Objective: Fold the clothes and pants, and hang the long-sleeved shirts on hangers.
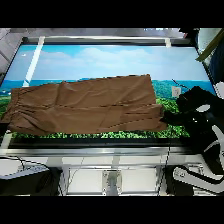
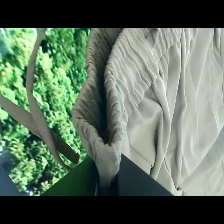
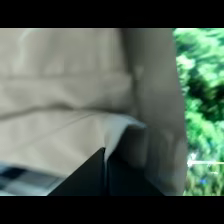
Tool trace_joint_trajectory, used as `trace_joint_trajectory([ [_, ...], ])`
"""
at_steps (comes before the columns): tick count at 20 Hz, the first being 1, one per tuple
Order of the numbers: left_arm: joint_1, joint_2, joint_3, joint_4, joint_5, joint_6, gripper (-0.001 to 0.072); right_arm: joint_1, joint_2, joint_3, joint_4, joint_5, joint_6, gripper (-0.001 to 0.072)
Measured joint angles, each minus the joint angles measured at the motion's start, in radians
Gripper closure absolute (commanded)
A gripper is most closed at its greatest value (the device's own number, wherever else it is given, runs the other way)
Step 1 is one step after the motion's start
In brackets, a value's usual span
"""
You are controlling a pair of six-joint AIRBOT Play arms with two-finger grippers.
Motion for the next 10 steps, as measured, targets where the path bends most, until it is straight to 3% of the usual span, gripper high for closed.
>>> trace_joint_trajectory([
  [6,0.029,0.01,0.055,0.022,-0.096,0.0,0.069,-0.03,0.201,0.11,-0.21,0.272,-0.002,0.0696],
  [10,0.068,0.032,0.073,0.14,-0.151,0.001,0.069,-0.125,0.362,0.071,-0.304,0.363,0.003,0.0696],
])
